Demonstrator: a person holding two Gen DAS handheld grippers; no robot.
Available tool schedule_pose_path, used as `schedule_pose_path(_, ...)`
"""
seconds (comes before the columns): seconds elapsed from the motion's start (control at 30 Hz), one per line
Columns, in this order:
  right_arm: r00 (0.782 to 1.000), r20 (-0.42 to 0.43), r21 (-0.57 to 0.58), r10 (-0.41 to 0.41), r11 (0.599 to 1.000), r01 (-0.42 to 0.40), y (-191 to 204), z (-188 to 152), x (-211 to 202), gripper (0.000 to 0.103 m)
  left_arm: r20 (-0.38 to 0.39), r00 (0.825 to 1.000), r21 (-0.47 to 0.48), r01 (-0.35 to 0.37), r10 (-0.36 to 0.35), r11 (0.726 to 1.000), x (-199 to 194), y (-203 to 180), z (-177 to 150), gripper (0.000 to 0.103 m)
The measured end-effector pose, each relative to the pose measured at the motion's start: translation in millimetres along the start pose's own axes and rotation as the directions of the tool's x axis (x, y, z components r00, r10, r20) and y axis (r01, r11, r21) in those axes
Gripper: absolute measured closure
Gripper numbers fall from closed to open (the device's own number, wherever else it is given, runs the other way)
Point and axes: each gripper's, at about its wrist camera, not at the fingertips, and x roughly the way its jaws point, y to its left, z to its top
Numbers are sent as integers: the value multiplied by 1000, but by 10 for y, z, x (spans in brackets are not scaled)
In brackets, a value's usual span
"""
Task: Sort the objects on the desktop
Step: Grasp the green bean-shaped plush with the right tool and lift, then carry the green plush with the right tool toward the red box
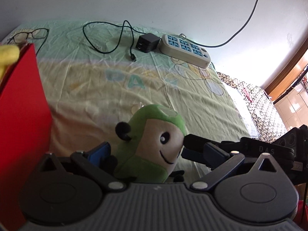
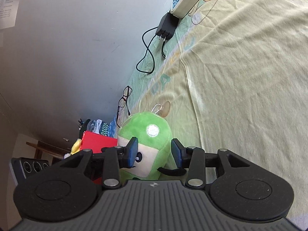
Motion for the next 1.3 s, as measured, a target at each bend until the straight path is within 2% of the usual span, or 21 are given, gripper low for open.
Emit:
schedule_pose_path(0.2,998,-27,50,50,998,-48,-43,57,120,59,-32,999,-43,8,-9,999,44,84,-122,1)
schedule_pose_path(0.4,995,-75,55,67,996,-63,18,125,380,52,-29,999,-64,-14,13,998,140,141,-38,5)
schedule_pose_path(0.5,993,-96,45,74,997,-70,58,159,521,52,-40,999,-66,-33,30,997,206,152,-31,6)
schedule_pose_path(0.67,986,-146,60,76,996,-67,97,214,628,49,-48,998,-33,-48,46,998,186,113,-95,13)
schedule_pose_path(0.87,983,-162,113,83,992,-65,59,81,460,51,-80,996,5,-36,37,999,43,28,-187,17)
schedule_pose_path(1.13,982,-158,177,99,982,-70,123,-381,-40,51,-125,992,110,9,5,994,-432,-239,-562,17)
schedule_pose_path(1.3,980,-173,159,100,985,-73,297,-668,-232,51,-142,990,190,44,-17,981,-798,-311,-840,17)
